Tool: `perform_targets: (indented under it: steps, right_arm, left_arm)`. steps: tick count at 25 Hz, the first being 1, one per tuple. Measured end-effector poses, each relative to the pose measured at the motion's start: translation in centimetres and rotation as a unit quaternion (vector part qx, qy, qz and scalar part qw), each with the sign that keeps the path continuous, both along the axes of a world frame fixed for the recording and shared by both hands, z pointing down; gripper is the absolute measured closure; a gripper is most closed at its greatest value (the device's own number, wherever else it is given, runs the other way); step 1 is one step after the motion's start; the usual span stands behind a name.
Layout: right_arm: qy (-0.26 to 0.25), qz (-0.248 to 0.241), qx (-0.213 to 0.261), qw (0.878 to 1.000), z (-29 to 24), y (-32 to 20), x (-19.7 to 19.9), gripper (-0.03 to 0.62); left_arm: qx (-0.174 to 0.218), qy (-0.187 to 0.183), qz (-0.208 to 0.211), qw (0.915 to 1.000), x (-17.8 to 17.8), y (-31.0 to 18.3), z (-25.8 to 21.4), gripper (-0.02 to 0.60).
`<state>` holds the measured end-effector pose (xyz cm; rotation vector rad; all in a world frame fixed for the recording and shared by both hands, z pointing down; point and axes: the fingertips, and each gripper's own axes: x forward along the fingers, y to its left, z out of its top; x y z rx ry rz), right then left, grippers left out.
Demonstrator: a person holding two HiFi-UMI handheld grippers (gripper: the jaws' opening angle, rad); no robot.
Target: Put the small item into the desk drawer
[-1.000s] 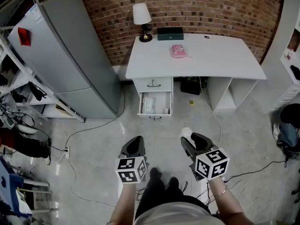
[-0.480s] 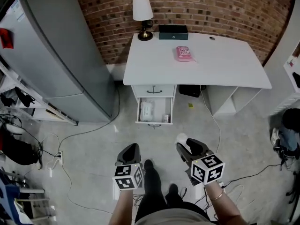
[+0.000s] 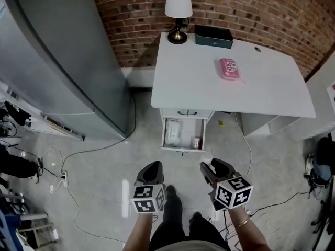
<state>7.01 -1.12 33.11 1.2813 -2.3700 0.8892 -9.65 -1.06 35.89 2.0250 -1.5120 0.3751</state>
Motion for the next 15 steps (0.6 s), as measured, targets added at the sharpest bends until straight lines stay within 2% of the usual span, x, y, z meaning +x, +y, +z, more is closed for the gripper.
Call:
perform_targets:
  steps: [7,11,15]
  right_arm:
    - [0.012,0.000,-0.029,1.000,3.4,-4.3,-3.2,0.434]
    - [0.011,-0.005,-0.044,0.999,5.5,-5.7,-4.0,0.435]
    - [0.005,-0.019,-0.061,0.998,7.9,-6.6,-4.3,0.434]
  left_arm:
    - [-0.020,0.014,0.020,0.9995,-1.8,-4.3,2.7,0.557]
    - [-0.033,0.001,0.030,0.9990,-1.4,-4.9,4.7,0.557]
    - [-0.043,0.000,0.018,0.9989,-1.0,-5.6,6.6,0.557]
